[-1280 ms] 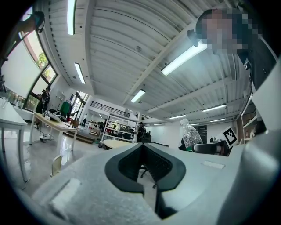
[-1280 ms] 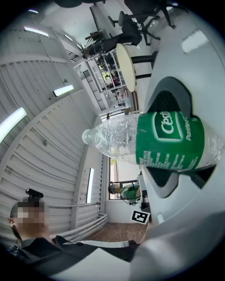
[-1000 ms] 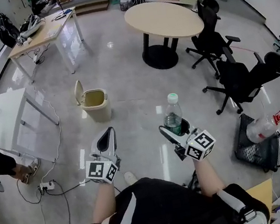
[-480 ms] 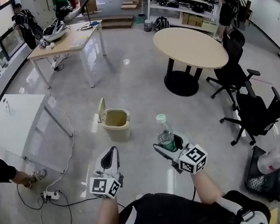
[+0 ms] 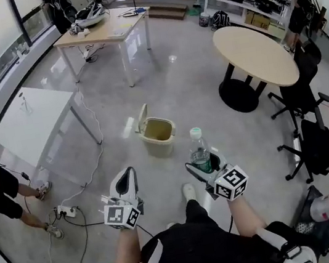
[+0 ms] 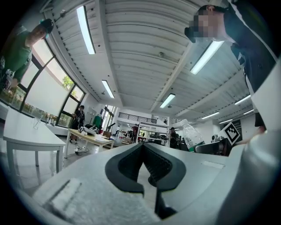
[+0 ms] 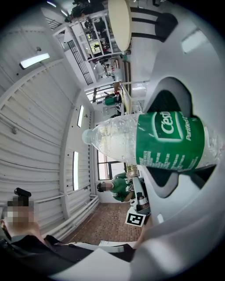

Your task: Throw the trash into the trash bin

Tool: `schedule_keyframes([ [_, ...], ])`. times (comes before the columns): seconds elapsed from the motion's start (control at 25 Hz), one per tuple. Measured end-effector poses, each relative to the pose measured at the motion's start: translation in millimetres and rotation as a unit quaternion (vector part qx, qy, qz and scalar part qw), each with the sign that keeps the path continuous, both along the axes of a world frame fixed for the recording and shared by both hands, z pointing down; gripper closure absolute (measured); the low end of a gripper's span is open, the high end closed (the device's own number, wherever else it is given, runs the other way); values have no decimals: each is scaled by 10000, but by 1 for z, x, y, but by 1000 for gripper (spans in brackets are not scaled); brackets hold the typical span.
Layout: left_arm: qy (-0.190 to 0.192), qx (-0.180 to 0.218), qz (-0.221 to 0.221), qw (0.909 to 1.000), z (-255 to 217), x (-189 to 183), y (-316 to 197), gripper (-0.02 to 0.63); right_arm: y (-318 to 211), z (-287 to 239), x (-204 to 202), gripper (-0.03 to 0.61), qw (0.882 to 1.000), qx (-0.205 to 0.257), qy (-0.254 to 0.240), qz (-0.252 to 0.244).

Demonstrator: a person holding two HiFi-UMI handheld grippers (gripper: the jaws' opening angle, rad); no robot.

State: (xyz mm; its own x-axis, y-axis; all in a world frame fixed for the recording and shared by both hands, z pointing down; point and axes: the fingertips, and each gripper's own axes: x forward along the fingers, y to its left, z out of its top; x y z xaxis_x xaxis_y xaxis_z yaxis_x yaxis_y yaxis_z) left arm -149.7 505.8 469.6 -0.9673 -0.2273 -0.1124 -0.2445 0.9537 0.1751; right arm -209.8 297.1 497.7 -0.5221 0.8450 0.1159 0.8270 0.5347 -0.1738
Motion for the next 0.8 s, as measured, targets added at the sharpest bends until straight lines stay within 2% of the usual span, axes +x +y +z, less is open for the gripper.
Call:
schedule_keyframes([
  [0.2, 57, -56, -299, 9995, -1, -34, 23, 612, 22, 3, -55, 258, 9997, -90, 21, -214],
  [0.32, 40, -74, -437, 9990, -5, -66, 28, 612, 36, -1, -95, 258, 9991, -151, -67, -389],
  [0.56, 29, -107, -513, 9986, -16, -141, 19, 612, 40, -16, -171, 258, 9975, -281, -241, -608],
  [0.8, 87, -96, -417, 9990, -14, -218, 0, 612, 32, -7, -235, 258, 9970, -269, -103, -717],
])
